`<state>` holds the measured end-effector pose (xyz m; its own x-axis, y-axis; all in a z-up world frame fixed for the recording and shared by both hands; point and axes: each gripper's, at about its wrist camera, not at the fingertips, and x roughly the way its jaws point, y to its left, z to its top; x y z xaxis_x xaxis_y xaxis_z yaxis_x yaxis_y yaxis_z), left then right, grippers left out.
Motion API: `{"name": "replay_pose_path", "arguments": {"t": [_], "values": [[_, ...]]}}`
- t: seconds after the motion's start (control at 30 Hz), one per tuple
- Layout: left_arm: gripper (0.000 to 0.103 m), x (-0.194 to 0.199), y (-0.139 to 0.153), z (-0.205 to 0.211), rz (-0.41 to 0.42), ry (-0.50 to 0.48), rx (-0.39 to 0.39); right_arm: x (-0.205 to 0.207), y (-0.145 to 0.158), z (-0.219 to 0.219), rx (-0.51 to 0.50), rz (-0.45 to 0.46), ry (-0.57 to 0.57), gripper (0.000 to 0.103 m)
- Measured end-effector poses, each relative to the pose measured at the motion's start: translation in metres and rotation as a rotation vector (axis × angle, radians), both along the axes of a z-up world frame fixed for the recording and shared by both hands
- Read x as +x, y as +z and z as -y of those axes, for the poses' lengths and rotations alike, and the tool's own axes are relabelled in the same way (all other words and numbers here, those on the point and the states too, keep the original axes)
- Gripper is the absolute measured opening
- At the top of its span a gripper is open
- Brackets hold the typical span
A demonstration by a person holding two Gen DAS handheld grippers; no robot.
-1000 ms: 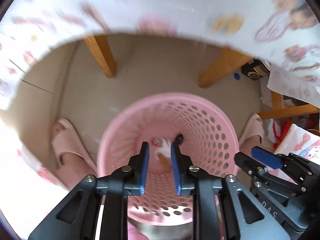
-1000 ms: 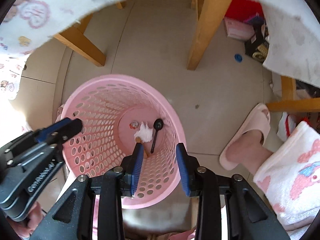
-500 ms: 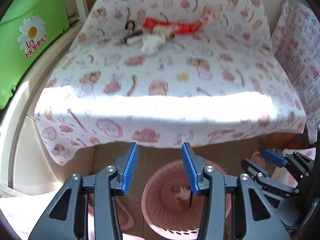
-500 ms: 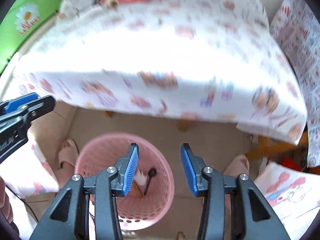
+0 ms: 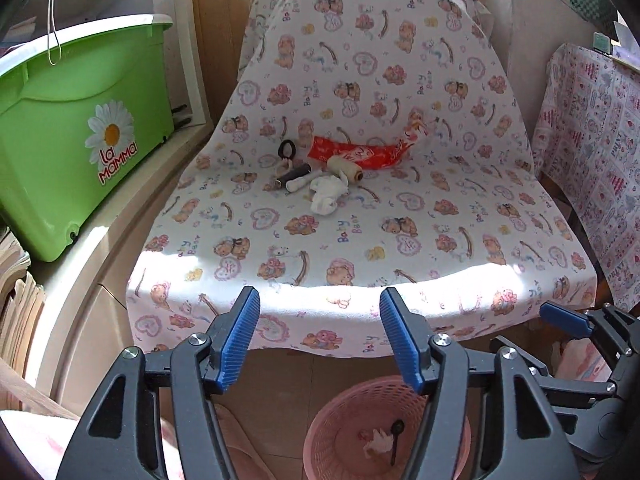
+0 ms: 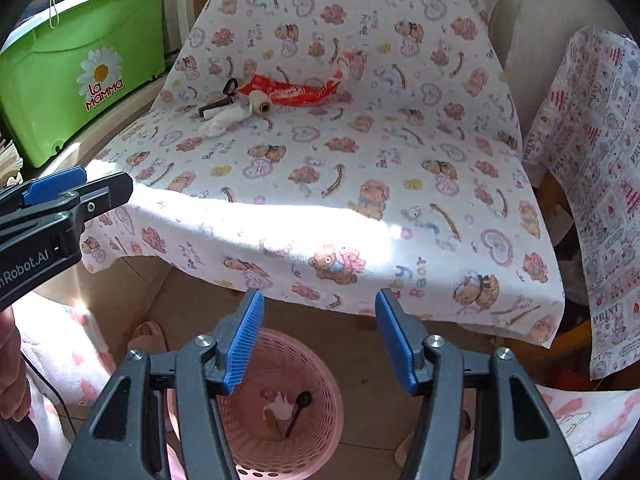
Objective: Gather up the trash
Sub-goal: 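Raise both open tools back toward the chair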
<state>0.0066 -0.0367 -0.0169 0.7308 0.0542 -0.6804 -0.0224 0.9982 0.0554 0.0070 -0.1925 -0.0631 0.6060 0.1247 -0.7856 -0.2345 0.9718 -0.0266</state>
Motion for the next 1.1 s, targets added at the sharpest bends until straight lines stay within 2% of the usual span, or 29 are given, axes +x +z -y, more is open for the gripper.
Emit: {"name": "replay_pose_path", "arguments": {"t": [0.17,0.23,0.3,0.4,0.63,0.8,0.9,1.1], "values": [[0.068,-0.006,0.005,-0.007,0.034,0.022,-0.007,0.001,0.001,-0.002,-0.021,0.011,0.005,0.068],[0.073,-0.006,0.007,-0.01,0.039,0.033,-0.01,0.001,0.005,-0.001,-0.016,0.022,0.003,0.068],[0.085,-0.004,0.01,-0.012,0.051,0.043,0.004,0.005,0.011,0.001,-0.014,0.034,0.002,0.071],[0.09,0.004,0.014,-0.015,0.029,0.032,-0.005,0.013,0.02,0.004,-0.018,0.061,-0.013,0.078],[0.094,0.04,0.023,-0.02,-0.041,-0.003,-0.045,0.038,0.039,0.008,-0.019,0.088,-0.001,0.086],[0.094,0.073,0.029,-0.028,0.005,-0.033,0.024,0.057,0.044,0.009,0.002,0.092,0.02,0.087],[0.094,0.095,0.025,-0.041,-0.006,-0.01,0.008,0.07,0.039,0.012,0.028,0.054,0.009,0.087],[0.094,0.129,0.012,-0.048,-0.033,-0.003,-0.002,0.095,0.035,0.012,0.008,0.061,-0.003,0.087]]}}
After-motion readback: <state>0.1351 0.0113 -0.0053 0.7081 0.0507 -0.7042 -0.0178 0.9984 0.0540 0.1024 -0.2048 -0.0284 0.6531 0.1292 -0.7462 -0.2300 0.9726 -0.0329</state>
